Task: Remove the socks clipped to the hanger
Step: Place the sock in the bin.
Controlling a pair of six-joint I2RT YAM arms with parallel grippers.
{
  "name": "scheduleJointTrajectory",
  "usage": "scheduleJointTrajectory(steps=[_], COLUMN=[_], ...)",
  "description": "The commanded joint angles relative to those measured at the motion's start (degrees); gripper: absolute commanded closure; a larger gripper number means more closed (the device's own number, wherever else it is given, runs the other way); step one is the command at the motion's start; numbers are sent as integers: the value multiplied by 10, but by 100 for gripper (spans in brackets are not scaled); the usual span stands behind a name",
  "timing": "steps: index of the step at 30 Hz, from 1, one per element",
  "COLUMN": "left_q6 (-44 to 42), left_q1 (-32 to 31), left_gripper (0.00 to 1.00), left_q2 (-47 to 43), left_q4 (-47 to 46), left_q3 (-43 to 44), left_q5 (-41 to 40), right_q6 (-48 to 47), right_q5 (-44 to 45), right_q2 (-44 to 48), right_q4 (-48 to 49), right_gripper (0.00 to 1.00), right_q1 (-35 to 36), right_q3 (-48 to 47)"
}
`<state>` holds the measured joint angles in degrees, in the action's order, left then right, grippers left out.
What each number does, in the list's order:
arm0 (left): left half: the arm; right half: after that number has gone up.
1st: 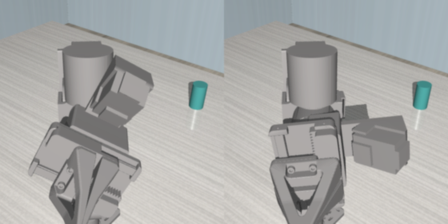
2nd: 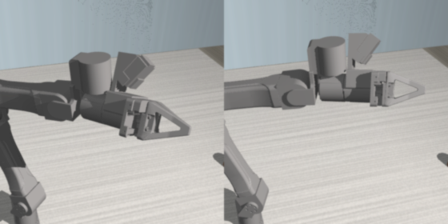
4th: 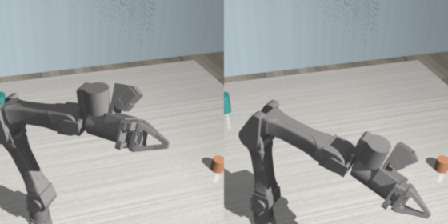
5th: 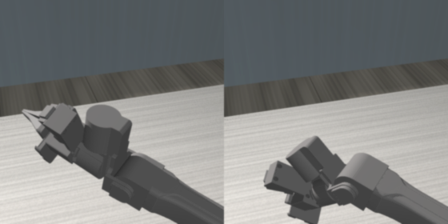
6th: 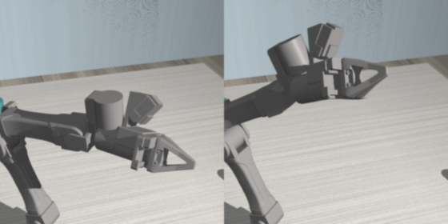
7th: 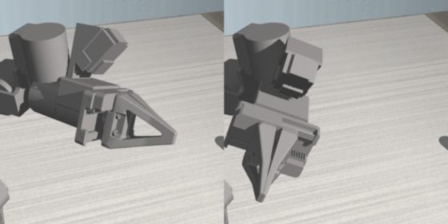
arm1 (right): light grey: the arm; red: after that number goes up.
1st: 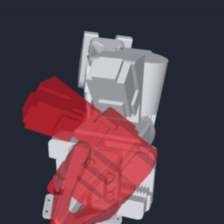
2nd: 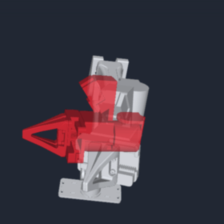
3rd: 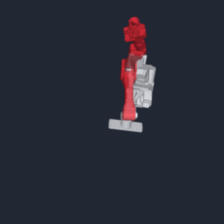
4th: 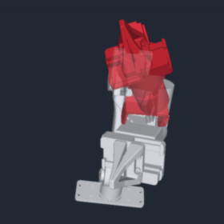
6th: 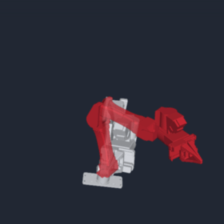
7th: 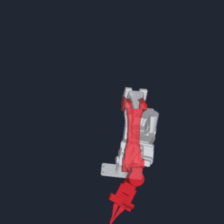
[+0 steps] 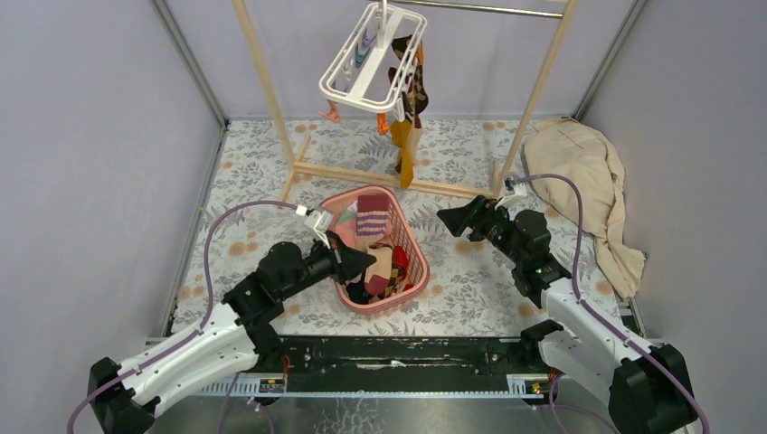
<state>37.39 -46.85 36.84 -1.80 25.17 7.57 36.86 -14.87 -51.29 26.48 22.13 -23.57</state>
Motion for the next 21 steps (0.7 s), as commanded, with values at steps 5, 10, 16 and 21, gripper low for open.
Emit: scheduleJointTrajectory(steps=[5,10,16,21], left_q6=[-7,-16,-35,-44], left_q1=[-9,-10,-10,-10], left_gripper=[58,33,1,1], left_q2=[35,43,13,-10], left_q4=[-9,-23,6,12], left_q3=[-15,5,36,60], left_q5=[-73,-103,-125,-122], right_q6=[-9,-42,-59,-57], right_q5=[-10,23,45,28], right_q2=[-14,-58,-154,-214], right_q4=[44,77,152,202], right_gripper=[18,18,19,21], right_q1=[5,5,5,5], right_q3=[-1,-30,-79,-129])
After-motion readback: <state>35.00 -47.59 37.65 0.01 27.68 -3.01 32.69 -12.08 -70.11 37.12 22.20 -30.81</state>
